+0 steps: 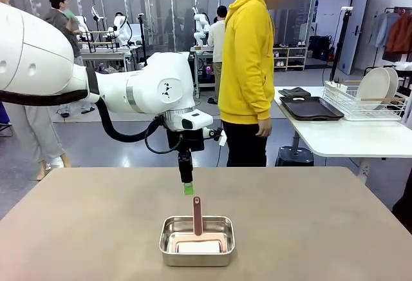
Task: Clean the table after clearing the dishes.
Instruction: Place the Lint Roller back on top of the Airtight Container.
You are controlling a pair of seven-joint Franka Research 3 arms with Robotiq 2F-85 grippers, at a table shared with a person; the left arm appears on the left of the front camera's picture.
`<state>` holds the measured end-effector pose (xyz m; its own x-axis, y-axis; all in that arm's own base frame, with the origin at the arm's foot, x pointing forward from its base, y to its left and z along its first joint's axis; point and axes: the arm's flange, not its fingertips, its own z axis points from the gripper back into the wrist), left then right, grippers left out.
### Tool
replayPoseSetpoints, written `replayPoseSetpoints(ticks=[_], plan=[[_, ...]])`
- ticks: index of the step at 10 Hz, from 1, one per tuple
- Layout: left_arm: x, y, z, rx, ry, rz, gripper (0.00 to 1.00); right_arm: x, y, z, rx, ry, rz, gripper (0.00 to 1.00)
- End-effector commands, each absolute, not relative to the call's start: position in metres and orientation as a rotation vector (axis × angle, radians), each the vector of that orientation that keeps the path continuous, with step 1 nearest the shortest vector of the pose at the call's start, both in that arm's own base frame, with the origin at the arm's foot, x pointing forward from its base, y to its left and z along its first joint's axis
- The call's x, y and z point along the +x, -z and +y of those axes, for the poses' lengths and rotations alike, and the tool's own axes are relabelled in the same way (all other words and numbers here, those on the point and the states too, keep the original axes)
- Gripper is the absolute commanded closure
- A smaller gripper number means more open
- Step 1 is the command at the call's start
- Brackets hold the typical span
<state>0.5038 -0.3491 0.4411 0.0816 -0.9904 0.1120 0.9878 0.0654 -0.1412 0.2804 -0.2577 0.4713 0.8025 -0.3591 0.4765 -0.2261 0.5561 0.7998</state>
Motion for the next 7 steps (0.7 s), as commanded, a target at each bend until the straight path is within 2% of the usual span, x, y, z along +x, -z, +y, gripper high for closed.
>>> replayPoseSetpoints(ticks=[1,7], plan=[[0.5032,-0.4388,-0.3507,-0.201,1.498,0.019,0.0,0.2791,-0.4716,-0.2565,1.001,0.076,-0.679,0.0],[0.5032,-0.4388,-0.3507,-0.201,1.498,0.019,0.0,0.2791,-0.4716,-0.2565,1.001,0.076,-0.679,0.0]])
